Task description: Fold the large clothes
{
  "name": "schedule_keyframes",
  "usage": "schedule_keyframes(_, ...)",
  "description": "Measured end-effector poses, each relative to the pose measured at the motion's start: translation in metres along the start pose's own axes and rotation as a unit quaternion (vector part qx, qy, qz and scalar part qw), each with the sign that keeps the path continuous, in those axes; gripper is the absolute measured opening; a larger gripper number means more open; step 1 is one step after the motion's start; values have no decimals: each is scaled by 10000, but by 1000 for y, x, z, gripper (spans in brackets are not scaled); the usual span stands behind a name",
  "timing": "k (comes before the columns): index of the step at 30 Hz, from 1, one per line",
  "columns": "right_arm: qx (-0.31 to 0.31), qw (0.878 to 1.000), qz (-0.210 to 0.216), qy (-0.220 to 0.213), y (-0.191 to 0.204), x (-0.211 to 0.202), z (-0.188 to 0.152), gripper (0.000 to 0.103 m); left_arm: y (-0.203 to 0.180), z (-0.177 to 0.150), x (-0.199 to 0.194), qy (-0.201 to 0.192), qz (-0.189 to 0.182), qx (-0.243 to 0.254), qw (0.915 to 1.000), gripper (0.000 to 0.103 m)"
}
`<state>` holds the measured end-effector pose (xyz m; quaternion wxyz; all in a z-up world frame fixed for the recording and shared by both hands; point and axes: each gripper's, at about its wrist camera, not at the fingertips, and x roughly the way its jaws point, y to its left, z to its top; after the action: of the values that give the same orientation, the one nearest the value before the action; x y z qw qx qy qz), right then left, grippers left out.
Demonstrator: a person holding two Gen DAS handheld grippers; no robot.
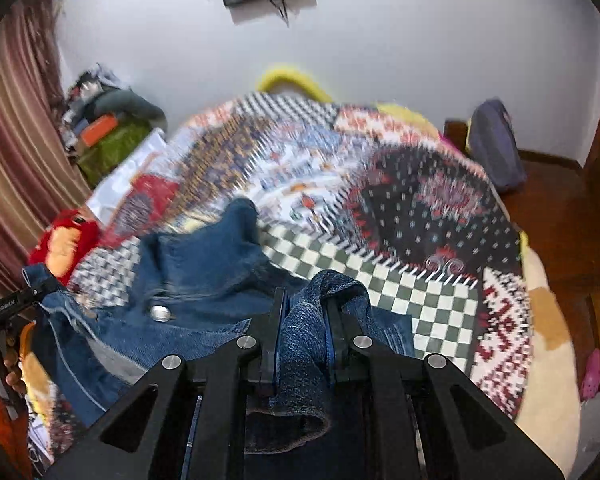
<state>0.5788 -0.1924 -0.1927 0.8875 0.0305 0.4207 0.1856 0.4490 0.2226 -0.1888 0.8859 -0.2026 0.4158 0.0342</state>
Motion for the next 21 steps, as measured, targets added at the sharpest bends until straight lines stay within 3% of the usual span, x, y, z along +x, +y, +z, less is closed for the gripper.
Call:
schedule_keyframes(6, 154, 9989, 274, 350, -21, 36, -17, 13, 24, -19, 59, 602, 206, -256, 9976, 20)
schedule_keyframes(15, -36, 9988, 422, 252, -28, -12, -18, 14, 19, -25, 67, 748, 481, -57, 9960, 20)
schedule_keyframes(16, 20, 9994, 281, 215, -32, -20, -18, 14, 19, -24, 68, 766, 543, -68, 9956, 20)
schedule_keyframes(17, -16, 9998, -196, 60, -36, -29, -18, 14, 20, -25, 71, 801, 585, -78, 9950, 20)
schedule_keyframes(18, -139, 9946, -1016, -180, -43, -41, -17, 14, 20, -24, 75, 828, 601, -97, 9947, 20)
schedule_keyframes(19, -145, 9885, -1474, -291, -53, -52, -16, 14, 20, -24, 75, 851, 608, -115, 9944, 20)
schedule_keyframes(21, 109, 9875, -1549, -271, -76, -72, -17, 14, 15, -24, 71, 850, 657, -41, 9942, 20)
